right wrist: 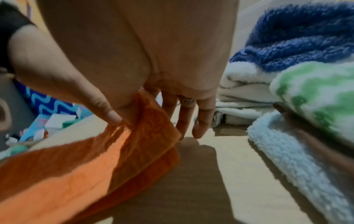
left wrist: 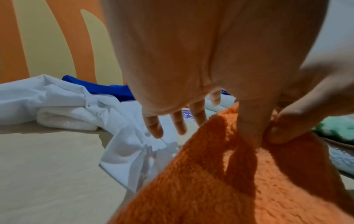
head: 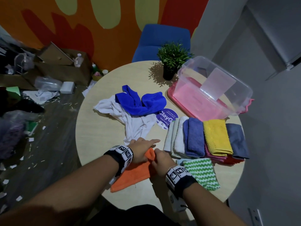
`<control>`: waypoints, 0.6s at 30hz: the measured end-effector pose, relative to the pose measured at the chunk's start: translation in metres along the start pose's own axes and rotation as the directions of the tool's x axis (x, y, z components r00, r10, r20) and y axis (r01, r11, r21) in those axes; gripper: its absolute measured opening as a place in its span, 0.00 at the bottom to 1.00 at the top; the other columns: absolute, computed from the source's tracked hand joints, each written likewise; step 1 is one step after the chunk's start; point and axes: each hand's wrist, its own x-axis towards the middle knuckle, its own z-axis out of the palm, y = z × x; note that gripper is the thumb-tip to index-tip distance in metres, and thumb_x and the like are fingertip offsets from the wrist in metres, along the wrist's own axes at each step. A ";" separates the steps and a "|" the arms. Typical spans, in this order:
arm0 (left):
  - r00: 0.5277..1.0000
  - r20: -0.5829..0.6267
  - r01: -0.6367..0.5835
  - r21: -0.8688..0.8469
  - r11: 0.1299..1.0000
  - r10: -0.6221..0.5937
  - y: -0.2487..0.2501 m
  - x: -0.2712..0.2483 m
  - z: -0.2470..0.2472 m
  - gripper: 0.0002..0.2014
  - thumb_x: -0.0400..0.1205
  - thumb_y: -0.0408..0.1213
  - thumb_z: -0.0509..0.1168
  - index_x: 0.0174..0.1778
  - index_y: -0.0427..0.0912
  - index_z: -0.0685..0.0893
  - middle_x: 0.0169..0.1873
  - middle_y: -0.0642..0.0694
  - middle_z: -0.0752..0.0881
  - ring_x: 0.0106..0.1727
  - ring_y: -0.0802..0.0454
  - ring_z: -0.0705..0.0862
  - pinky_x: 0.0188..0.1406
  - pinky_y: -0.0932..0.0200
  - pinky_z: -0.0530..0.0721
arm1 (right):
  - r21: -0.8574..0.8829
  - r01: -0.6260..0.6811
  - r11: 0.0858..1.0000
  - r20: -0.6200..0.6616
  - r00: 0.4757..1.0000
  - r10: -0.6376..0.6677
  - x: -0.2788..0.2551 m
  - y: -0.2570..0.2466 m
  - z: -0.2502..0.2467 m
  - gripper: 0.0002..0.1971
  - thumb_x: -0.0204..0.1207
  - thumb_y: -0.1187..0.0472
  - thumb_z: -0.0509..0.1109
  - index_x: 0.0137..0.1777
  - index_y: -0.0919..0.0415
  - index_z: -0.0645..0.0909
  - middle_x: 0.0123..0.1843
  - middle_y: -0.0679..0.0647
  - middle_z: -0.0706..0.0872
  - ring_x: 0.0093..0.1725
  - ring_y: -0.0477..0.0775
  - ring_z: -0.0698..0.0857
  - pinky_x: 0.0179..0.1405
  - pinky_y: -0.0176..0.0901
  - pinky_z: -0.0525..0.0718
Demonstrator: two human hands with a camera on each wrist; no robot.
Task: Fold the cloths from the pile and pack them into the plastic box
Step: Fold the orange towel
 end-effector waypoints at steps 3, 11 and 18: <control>0.999 0.001 -0.052 -0.101 0.994 0.052 -0.005 0.001 -0.010 0.32 0.79 0.39 0.73 0.79 0.54 0.70 0.67 0.46 0.84 0.69 0.45 0.80 0.68 0.50 0.73 | 0.186 0.051 0.981 -0.046 0.998 -0.043 -0.001 0.000 -0.009 0.14 0.78 0.62 0.69 0.62 0.61 0.77 0.58 0.61 0.82 0.58 0.61 0.81 0.53 0.43 0.73; 0.974 -0.165 -0.213 -0.411 0.886 0.157 -0.010 -0.029 -0.077 0.21 0.81 0.30 0.67 0.60 0.63 0.78 0.53 0.59 0.84 0.54 0.65 0.82 0.53 0.68 0.79 | 0.479 0.067 0.875 -0.167 0.986 0.015 -0.016 -0.003 -0.071 0.12 0.70 0.50 0.81 0.40 0.53 0.81 0.38 0.54 0.88 0.39 0.57 0.87 0.42 0.53 0.86; 0.950 -0.280 -0.241 -0.376 0.895 0.138 -0.006 -0.055 -0.134 0.08 0.77 0.47 0.77 0.43 0.52 0.84 0.42 0.55 0.88 0.45 0.57 0.87 0.51 0.50 0.87 | 0.418 0.252 0.873 -0.270 0.952 -0.145 -0.029 -0.019 -0.142 0.08 0.72 0.58 0.81 0.37 0.49 0.85 0.33 0.43 0.87 0.32 0.37 0.83 0.36 0.27 0.77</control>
